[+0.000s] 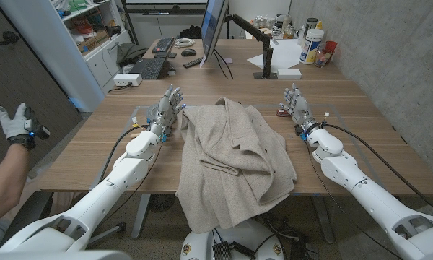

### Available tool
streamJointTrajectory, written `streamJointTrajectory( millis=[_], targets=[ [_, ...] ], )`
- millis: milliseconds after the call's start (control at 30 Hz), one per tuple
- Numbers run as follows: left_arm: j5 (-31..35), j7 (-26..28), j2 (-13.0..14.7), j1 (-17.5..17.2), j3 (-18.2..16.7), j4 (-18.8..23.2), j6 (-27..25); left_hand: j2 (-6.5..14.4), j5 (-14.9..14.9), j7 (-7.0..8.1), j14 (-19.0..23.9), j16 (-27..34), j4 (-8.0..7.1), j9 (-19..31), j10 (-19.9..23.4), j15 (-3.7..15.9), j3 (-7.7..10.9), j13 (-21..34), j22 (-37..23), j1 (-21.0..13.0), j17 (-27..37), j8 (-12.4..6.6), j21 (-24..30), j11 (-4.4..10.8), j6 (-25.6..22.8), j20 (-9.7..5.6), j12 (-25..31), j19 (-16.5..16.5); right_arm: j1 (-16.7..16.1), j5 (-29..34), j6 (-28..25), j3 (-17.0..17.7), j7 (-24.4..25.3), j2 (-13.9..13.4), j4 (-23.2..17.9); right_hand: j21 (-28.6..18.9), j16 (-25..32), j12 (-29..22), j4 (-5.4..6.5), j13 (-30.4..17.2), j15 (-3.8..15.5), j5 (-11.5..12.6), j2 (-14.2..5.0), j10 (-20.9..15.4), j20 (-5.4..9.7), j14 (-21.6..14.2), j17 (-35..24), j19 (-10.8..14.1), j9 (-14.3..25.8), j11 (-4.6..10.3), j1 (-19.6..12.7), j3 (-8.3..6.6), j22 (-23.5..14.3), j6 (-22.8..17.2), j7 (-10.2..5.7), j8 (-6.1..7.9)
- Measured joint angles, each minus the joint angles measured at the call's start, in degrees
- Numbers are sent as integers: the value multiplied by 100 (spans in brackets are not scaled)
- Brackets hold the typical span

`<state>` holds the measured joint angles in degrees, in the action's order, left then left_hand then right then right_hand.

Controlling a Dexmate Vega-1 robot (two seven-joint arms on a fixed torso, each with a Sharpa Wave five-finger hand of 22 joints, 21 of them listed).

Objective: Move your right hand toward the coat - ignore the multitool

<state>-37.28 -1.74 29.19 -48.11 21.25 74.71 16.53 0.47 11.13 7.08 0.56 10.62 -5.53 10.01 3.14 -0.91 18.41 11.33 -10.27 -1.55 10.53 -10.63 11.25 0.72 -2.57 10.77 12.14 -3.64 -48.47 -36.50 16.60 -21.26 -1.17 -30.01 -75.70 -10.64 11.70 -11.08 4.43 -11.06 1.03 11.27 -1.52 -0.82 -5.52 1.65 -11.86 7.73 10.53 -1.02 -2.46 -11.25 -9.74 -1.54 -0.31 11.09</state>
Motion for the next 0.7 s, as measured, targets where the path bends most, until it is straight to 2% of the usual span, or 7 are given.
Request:
streamJointTrajectory(
  millis=[700],
  targets=[
    [-3,-9,4,-2,0,2,-8,0,0,0,0,0,0,0,0,0,0,-1,1,0,0,0,0,0,0,-1,0,0,-65,250,-126,-26,122,-235,-341,0,0,0,-45,1,32,0,31,23,0,31,15,0,0,-22,-107,-12,1,0,0,0]
  ],
)
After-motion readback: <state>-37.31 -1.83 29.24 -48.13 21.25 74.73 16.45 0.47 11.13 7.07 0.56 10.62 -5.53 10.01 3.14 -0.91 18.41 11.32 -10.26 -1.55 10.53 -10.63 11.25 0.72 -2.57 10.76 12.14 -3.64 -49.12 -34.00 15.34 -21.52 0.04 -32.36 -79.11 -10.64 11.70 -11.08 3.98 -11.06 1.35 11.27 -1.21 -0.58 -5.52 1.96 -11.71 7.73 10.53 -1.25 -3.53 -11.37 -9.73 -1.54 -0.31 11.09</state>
